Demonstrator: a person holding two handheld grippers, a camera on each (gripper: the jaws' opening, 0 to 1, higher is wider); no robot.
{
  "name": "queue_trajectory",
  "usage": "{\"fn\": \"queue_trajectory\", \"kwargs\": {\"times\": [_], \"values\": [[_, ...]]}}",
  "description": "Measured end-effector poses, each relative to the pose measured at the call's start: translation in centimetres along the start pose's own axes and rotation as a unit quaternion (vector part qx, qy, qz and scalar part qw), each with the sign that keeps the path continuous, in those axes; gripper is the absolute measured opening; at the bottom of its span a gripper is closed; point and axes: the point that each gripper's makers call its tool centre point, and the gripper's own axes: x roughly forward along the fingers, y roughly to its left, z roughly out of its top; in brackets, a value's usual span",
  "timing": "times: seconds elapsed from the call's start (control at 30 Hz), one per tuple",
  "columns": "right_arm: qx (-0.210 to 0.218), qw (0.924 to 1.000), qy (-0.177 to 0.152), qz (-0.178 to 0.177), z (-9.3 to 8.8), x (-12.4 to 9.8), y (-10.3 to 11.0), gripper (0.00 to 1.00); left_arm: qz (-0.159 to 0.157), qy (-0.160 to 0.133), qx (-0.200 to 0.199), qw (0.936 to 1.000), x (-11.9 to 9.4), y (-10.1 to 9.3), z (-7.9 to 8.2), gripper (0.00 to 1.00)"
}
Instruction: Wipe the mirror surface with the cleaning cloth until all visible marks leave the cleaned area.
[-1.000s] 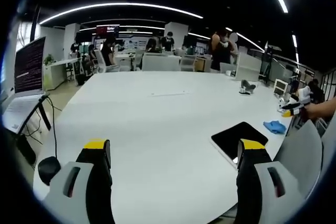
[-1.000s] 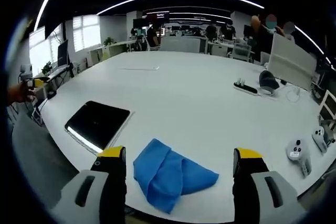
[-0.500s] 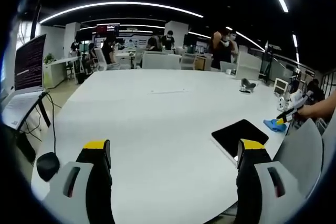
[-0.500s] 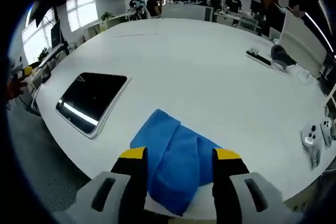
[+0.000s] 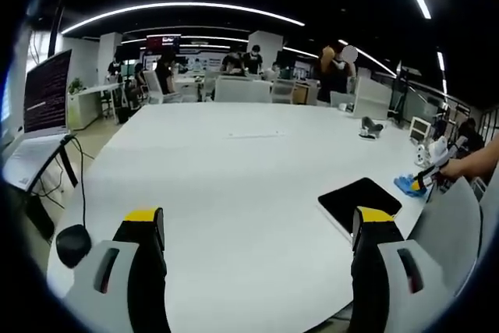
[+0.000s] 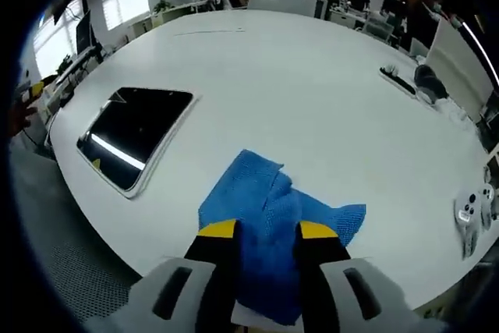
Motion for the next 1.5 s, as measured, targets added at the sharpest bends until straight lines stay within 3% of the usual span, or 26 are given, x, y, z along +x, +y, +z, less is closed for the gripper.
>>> {"fn": "queue_trajectory", "kwargs": {"times": [0.1, 0.17, 0.43, 0.53, 0.73, 0.83, 1.1, 1.37, 1.5], "values": [[-0.006, 0.9999, 0.005, 0.007, 0.4, 0.3, 0.8, 0.06, 0.0, -0.003, -0.005, 1.0, 0.0, -0.1, 0.1, 0.99], [-0.005, 0.9999, 0.01, 0.005, 0.6, 0.4, 0.8, 0.03, -0.002, -0.004, -0.002, 1.0, 0.0, -0.2, 0.1, 0.99], [0.026, 0.9995, 0.008, 0.017, 0.6, 0.6, 0.8, 0.02, 0.004, -0.01, -0.003, 0.9999, -0.9, 0.2, 0.5, 0.99], [0.019, 0.9997, 0.008, 0.01, 0.6, 0.6, 0.9, 0.02, 0.005, -0.009, -0.005, 0.9999, -1.2, -0.1, 0.7, 0.99], [0.039, 0.9991, 0.01, 0.011, 0.6, 0.5, 0.6, 0.0, 0.0, 0.001, 0.008, 1.0, -0.9, -0.3, 0.3, 0.99], [0.046, 0.9988, 0.013, 0.015, 1.1, 0.1, 0.5, 0.0, -0.004, -0.008, 0.009, 0.9999, -0.8, -0.5, 0.8, 0.99], [0.062, 0.998, -0.003, 0.011, 3.9, -0.7, -0.3, 0.0, -0.021, 0.005, 0.027, 0.9994, 0.0, -0.3, 0.3, 0.99], [0.086, 0.996, -0.012, 0.022, 7.2, -1.1, 0.8, 0.0, -0.038, 0.016, 0.041, 0.9983, 0.3, -0.3, -0.1, 0.99], [0.088, 0.9955, -0.018, 0.031, 8.9, -0.7, 1.9, 0.0, -0.026, 0.013, 0.014, 0.9995, 0.5, 0.4, -0.5, 0.99]]}}
